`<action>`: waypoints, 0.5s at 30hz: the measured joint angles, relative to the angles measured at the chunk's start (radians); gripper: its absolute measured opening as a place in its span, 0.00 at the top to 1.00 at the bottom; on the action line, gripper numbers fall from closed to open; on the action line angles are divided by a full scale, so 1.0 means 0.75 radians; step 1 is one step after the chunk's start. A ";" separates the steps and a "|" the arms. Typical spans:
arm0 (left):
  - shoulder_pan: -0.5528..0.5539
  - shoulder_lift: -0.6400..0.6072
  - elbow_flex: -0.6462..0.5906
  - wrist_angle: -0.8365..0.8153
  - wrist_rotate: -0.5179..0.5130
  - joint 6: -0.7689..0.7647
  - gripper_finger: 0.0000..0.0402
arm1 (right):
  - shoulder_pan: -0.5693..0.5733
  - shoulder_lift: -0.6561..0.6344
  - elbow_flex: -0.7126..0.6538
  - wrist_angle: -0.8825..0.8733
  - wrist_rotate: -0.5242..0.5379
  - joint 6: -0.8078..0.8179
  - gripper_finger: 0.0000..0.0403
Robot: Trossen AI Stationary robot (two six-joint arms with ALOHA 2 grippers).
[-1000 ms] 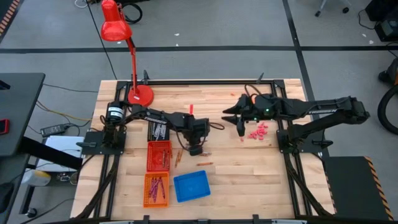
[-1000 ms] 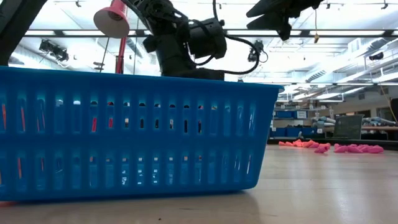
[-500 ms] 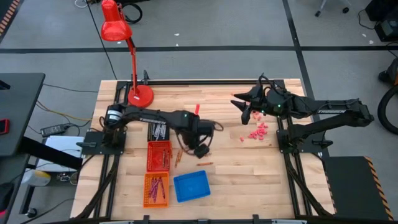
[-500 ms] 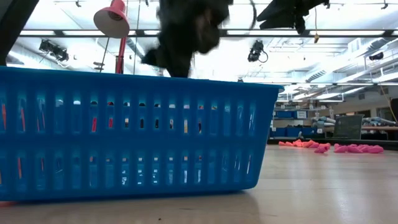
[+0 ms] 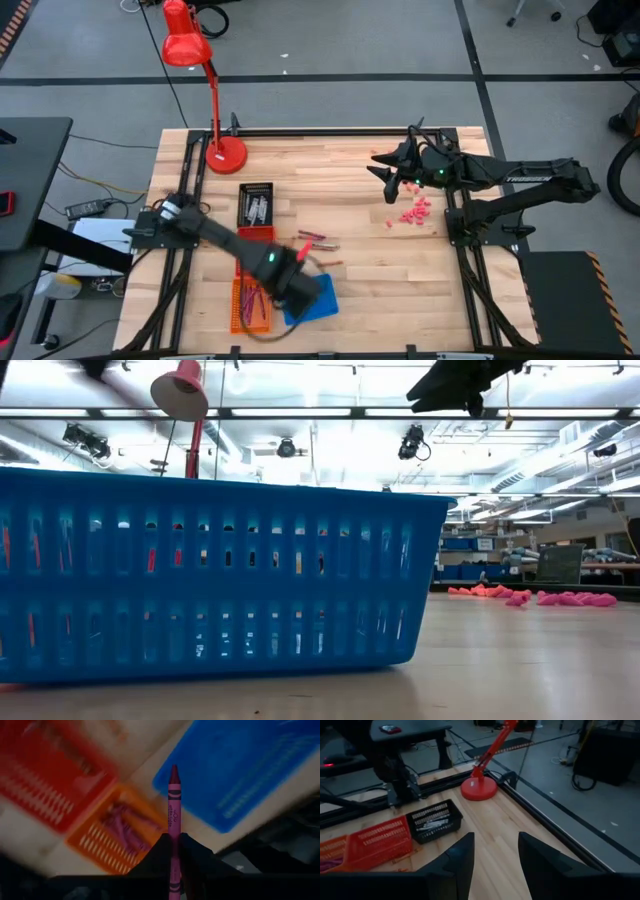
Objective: Sort crayons
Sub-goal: Put the red crayon into the orange bin
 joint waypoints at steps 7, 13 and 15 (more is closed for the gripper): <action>-0.172 -0.001 -0.166 0.026 -0.069 -0.330 0.92 | -0.036 0.032 0.001 0.098 -0.110 -0.067 0.61; -0.260 -0.001 -0.268 0.073 -0.071 -0.488 0.92 | -0.058 0.052 0.001 0.129 -0.234 -0.046 0.61; -0.275 -0.001 -0.308 0.101 -0.079 -0.551 0.92 | -0.057 0.053 0.001 0.121 -0.258 -0.045 0.61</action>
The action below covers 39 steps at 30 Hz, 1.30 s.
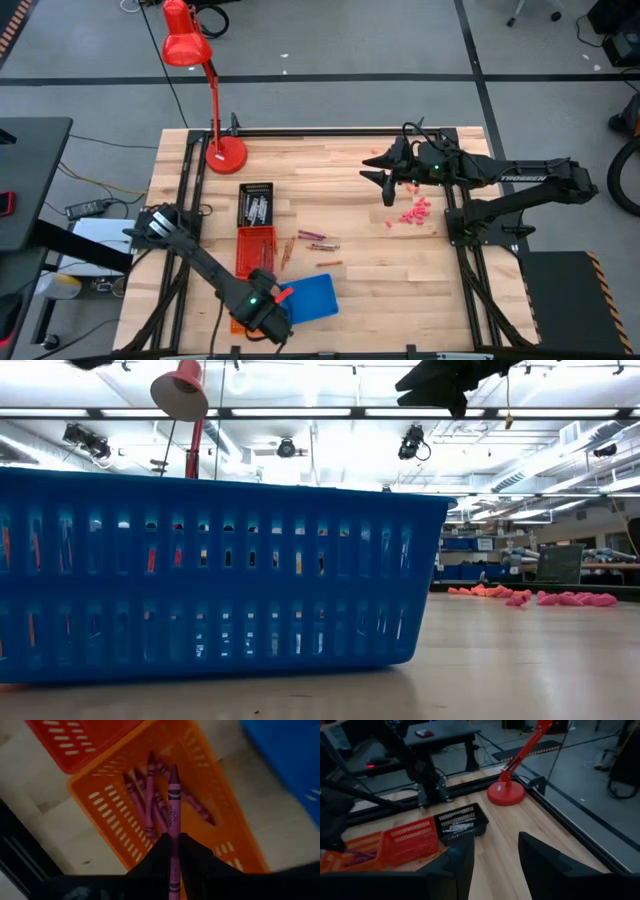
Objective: Sort crayons
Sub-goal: Put the red crayon into the orange bin
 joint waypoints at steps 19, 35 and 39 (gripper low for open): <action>-0.023 -0.001 -0.317 0.257 -0.050 0.002 0.91 | 0.001 0.000 0.000 0.008 -0.080 -0.005 0.61; 0.007 -0.125 -0.307 0.318 -0.006 -0.050 0.67 | -0.009 0.000 -0.001 0.007 -0.081 -0.019 0.61; 0.037 -0.252 -0.306 0.366 0.020 -0.054 0.67 | -0.009 -0.001 -0.001 0.007 -0.081 -0.013 0.61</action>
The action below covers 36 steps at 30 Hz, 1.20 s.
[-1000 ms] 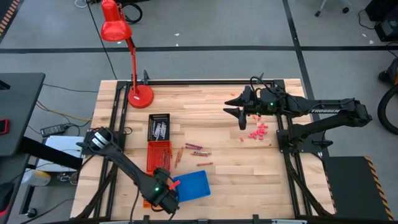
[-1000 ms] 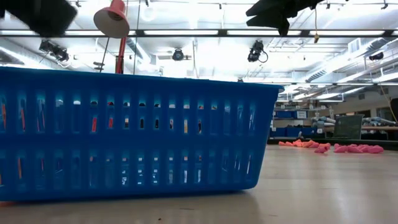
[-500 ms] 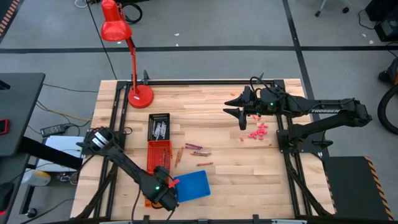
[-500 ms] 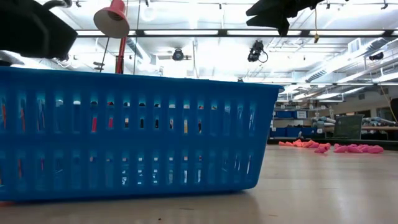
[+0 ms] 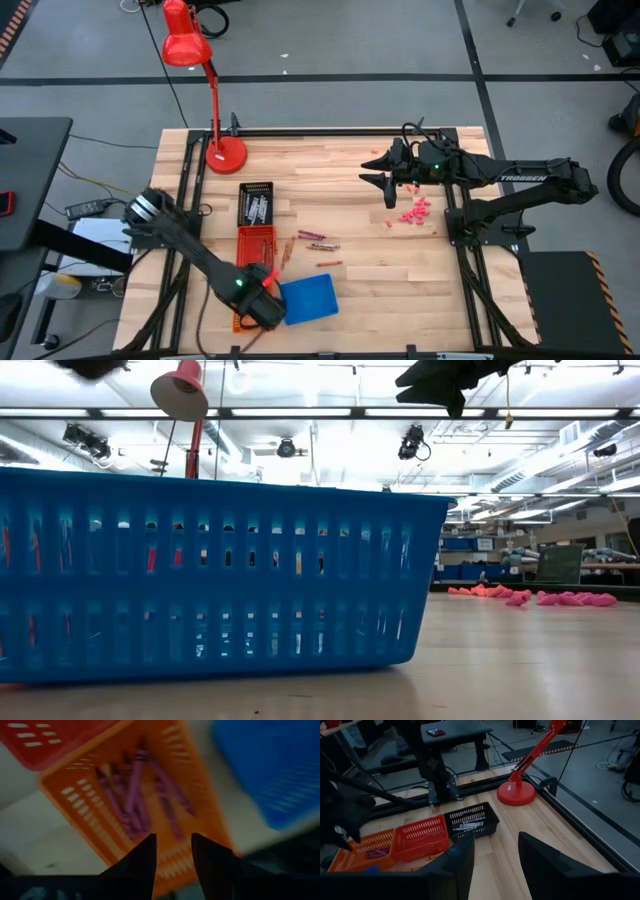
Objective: Sort crayons
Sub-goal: Put the red crayon into the orange bin
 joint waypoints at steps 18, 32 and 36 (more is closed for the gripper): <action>0.519 -0.156 -0.002 0.029 -0.001 0.907 0.67 | 0.009 0.068 -0.001 -0.073 -0.058 -0.047 0.61; 0.835 0.078 -0.002 0.292 -0.085 1.854 0.67 | 0.016 0.107 -0.001 -0.124 -0.013 -0.066 0.61; 0.876 0.123 -0.002 0.408 -0.104 2.310 0.67 | 0.015 0.113 -0.001 -0.123 -0.077 -0.064 0.61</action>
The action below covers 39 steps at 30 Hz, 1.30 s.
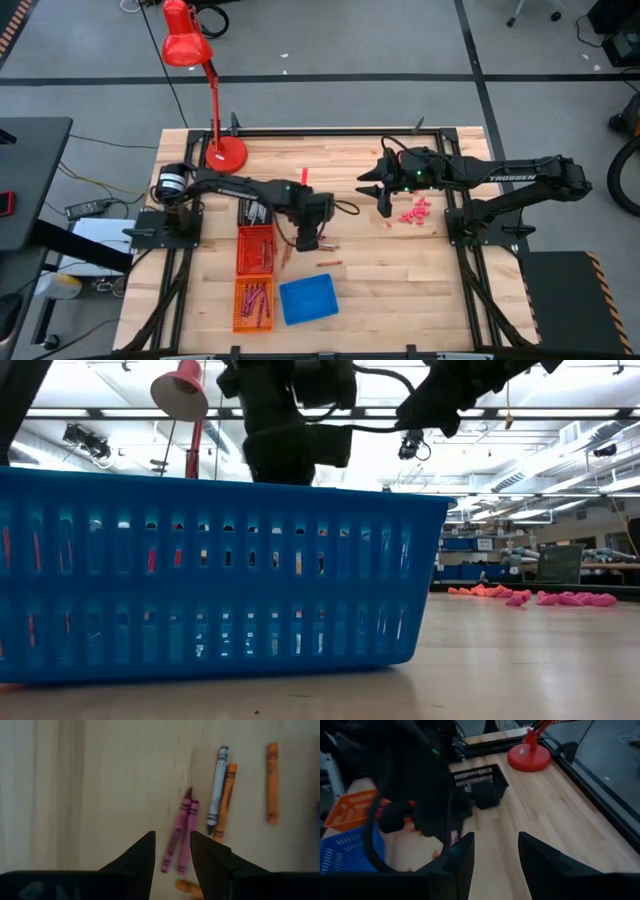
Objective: Sort crayons
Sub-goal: Put the red crayon into the orange bin
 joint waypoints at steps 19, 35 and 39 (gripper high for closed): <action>0.162 0.055 -0.060 0.111 0.217 0.401 0.67 | 0.052 0.041 0.000 0.036 -0.011 0.063 0.61; 0.018 0.059 -0.224 0.246 0.109 0.367 0.71 | 0.057 0.041 0.001 0.035 0.020 0.078 0.61; 0.005 0.059 -0.227 0.258 0.052 0.350 0.71 | 0.056 0.041 0.001 0.035 0.020 0.078 0.61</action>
